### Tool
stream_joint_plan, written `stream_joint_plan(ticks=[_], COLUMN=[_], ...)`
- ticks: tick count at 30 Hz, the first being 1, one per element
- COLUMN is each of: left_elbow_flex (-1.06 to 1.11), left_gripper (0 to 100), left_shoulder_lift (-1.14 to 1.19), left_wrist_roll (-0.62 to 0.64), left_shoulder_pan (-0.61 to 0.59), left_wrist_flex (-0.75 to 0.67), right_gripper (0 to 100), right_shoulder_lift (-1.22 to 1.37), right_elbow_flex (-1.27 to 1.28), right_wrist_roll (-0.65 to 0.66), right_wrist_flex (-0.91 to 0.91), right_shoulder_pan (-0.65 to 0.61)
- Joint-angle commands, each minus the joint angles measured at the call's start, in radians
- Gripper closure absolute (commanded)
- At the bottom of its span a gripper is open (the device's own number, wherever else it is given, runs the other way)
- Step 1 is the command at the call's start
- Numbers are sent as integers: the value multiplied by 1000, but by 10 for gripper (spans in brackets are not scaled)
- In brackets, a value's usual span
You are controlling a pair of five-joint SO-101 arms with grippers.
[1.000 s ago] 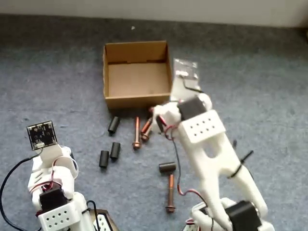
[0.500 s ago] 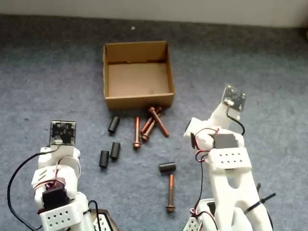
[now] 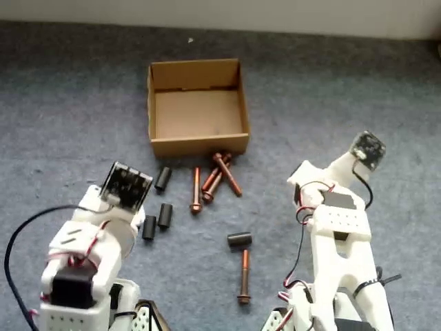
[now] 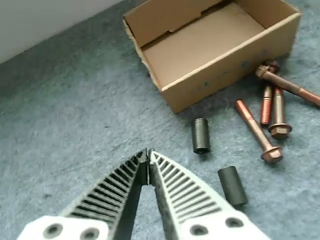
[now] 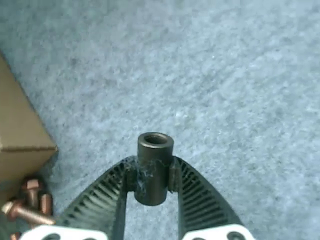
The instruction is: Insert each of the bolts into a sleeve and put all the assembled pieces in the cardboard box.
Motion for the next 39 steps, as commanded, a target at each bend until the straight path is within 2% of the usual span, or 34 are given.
stream_joint_plan(ticks=[1, 6, 10, 17, 29, 39], left_elbow_flex=[-208, -407, -538, -734, -1023, -1144], left_gripper=[904, 895, 886, 764, 765, 765], left_shoulder_lift=[366, 693, 894, 1216, 1759, 1962], left_wrist_roll=[114, 233, 379, 654, 798, 816], left_shoulder_pan=[97, 217, 321, 410, 417, 452], left_wrist_flex=[-2, -3, -3, -3, -100, -110], right_gripper=[995, 995, 995, 995, 995, 995], right_shoulder_lift=[-7, -7, -7, -7, -7, -7], right_elbow_flex=[-15, -13, -12, -12, -12, -10], right_wrist_roll=[-74, -77, -75, -72, -72, -72], right_wrist_flex=[-22, -22, -22, -22, -22, -22], right_shoulder_pan=[58, 70, 70, 96, 88, 58])
